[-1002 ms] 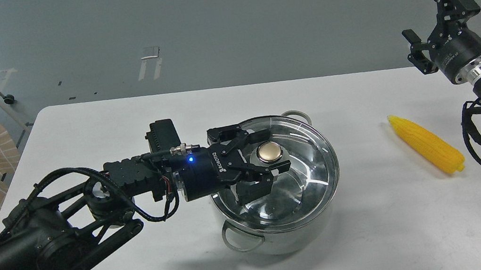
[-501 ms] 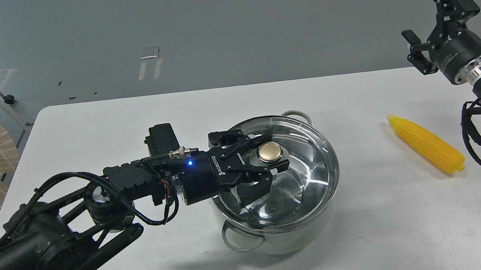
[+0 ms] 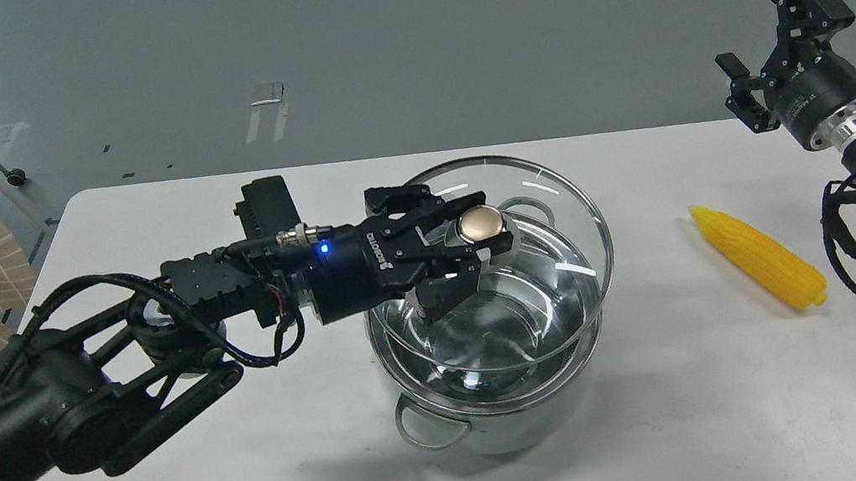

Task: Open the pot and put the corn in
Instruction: 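Lift the glass lid off the pot and carry it away from the pot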

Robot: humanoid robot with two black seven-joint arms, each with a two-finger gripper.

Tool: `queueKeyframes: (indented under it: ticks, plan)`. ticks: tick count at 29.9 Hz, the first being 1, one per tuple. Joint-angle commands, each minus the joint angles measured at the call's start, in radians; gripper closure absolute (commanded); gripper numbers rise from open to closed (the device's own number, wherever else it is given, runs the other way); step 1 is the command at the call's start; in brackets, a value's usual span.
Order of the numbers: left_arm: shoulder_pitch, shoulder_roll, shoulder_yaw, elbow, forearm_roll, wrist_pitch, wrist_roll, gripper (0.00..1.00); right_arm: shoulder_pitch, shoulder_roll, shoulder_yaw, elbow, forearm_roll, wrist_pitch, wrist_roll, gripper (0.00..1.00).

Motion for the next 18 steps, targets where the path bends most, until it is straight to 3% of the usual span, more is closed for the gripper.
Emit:
queueKeyframes:
  ticks: [1,9,13,18]
  plan:
    - [-0.073,0.079,-0.017,-0.012,0.000,-0.003,0.000,1.00,0.000,-0.001,0.001,0.001,0.000,0.000,0.000,0.00]
    - [-0.090,0.379,-0.049,0.001,-0.077,0.010,-0.029,1.00,0.000,0.003,-0.001,0.001,0.000,0.000,0.000,0.00]
    - [0.026,0.507,-0.046,0.029,-0.244,0.074,-0.029,1.00,0.000,0.005,-0.001,0.000,-0.001,0.000,0.000,0.00]
    - [0.153,0.529,-0.042,0.107,-0.322,0.161,-0.029,1.00,0.000,0.005,-0.001,0.001,0.000,0.000,0.000,0.00]
